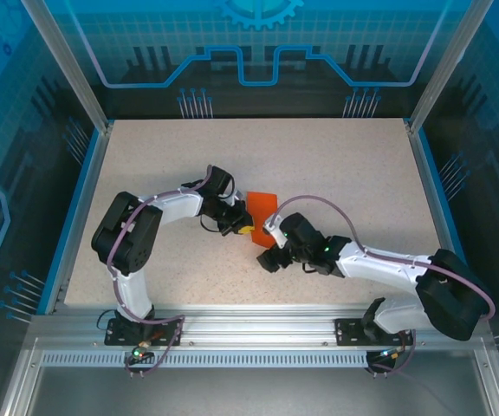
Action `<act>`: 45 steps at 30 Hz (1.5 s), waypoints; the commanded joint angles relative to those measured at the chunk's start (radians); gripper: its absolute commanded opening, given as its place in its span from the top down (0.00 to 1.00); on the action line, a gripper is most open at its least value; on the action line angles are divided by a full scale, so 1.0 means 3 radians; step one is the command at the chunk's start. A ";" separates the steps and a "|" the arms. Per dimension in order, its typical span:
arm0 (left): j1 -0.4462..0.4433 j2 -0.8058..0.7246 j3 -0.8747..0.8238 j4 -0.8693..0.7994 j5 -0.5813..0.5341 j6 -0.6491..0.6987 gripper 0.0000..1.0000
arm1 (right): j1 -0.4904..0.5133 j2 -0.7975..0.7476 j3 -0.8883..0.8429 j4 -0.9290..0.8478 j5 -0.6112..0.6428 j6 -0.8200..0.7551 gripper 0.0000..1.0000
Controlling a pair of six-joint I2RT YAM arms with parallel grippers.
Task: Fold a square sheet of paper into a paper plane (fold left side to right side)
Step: Third fold the triangle at the center of the table.
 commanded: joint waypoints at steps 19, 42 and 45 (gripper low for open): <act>-0.0009 -0.0047 0.0103 -0.0124 0.0138 -0.0046 0.94 | 0.0217 0.0872 0.0592 0.0305 0.0429 -0.0359 0.60; 0.0366 -0.0165 0.0433 -0.0616 0.0117 0.0749 0.68 | -0.0096 0.0841 0.0538 0.0157 -0.0385 -0.0115 1.00; 0.0356 0.0081 0.0665 -0.0596 0.0204 0.0840 0.76 | -0.0159 0.0888 0.0571 0.0153 -0.0477 -0.0056 1.00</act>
